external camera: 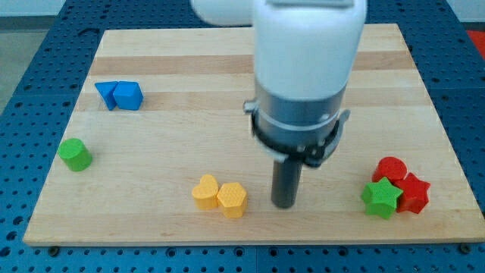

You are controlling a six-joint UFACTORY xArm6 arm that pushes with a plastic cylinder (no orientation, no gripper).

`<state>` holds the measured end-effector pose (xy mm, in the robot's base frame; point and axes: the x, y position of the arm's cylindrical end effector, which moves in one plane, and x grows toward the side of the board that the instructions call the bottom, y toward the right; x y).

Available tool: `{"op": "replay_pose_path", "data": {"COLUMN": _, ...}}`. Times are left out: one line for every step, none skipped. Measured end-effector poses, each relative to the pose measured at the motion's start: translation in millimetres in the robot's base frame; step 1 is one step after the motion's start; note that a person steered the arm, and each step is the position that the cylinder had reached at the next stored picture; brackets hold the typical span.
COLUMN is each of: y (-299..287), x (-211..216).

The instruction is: Slide green circle up a bit

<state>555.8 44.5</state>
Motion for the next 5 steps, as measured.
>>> {"op": "replay_pose_path", "data": {"y": -29, "x": -44}}
{"op": "replay_pose_path", "data": {"y": -91, "x": -54}}
{"op": "replay_pose_path", "data": {"y": -170, "x": -41}}
{"op": "replay_pose_path", "data": {"y": -235, "x": -20}}
{"op": "replay_pose_path", "data": {"y": -315, "x": 4}}
